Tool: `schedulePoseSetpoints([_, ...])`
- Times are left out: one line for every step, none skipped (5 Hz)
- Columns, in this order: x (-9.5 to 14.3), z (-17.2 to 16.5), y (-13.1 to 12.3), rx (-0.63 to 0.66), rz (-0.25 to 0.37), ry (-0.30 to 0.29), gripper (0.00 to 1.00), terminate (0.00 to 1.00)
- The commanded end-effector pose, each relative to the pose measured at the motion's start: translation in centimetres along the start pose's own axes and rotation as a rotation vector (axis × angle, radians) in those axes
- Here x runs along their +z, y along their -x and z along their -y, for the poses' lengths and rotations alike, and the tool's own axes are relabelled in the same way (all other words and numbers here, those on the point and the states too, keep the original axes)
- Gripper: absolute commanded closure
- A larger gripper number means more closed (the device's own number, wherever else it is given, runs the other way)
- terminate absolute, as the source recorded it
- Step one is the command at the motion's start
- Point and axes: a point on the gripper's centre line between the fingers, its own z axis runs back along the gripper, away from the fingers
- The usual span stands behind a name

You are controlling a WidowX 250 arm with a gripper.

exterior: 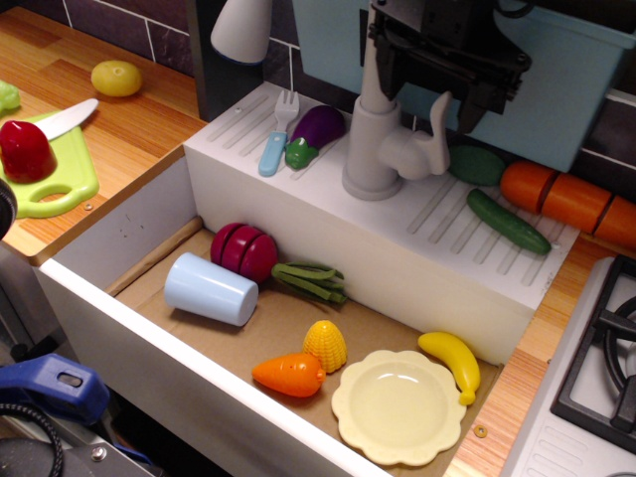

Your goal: Turn lever vertical to front

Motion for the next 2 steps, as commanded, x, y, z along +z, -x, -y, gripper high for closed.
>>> schedulePoseSetpoints([0.91, 0.06, -1.86, 0.014, 0.065, 0.028, 0.00, 0.00])
schedulePoseSetpoints([0.70, 0.25, -1.92, 0.024, 0.073, 0.028, 1.00, 0.00])
